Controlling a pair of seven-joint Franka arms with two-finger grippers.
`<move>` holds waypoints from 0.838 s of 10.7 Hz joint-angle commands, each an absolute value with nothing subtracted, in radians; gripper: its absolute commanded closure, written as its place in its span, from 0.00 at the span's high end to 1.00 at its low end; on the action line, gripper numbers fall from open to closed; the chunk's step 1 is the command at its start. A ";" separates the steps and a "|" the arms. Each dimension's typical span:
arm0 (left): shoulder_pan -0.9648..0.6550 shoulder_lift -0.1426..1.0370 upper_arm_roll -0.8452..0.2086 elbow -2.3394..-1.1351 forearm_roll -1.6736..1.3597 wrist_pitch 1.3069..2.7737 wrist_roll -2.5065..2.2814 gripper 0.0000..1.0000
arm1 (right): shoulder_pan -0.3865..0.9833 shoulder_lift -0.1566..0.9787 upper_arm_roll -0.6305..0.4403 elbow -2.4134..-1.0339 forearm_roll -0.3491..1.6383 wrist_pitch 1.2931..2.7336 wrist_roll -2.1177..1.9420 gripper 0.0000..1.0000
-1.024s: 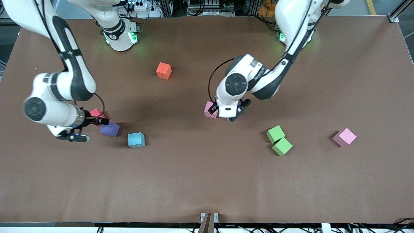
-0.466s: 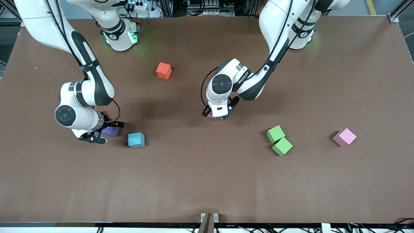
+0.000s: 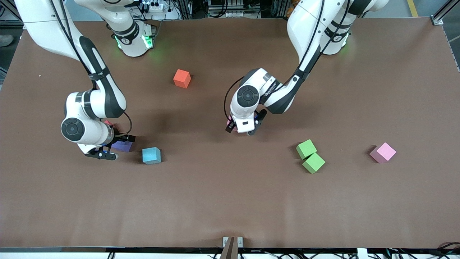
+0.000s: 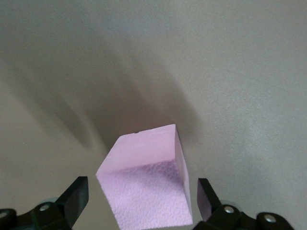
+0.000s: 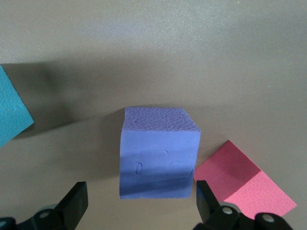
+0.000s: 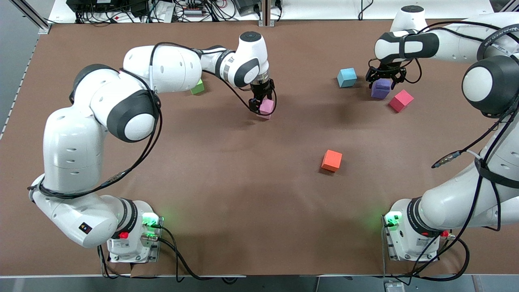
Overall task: Arrange blocks into number 1
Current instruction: 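Carry the pink cube with the left gripper and set it down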
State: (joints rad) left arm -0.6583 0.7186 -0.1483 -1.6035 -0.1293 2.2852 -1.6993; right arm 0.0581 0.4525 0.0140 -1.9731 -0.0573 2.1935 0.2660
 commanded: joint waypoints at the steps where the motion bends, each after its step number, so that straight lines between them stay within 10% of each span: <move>1: -0.675 0.736 -0.137 -1.583 -0.066 2.309 -1.727 0.54 | 0.028 0.472 0.020 -1.976 -0.071 2.204 0.285 1.00; 2: -0.675 0.735 -0.137 -1.583 -0.030 2.309 -1.714 0.06 | 0.015 0.482 0.020 -1.977 -0.071 2.213 0.285 1.00; 8: -0.672 0.687 -0.120 -1.561 0.060 2.300 -1.407 0.00 | 0.006 0.521 0.021 -1.974 -0.051 2.249 0.307 0.99; 9: -0.676 0.674 -0.138 -1.566 0.060 2.263 -1.376 0.00 | 0.008 0.525 0.021 -1.973 -0.048 2.249 0.325 0.80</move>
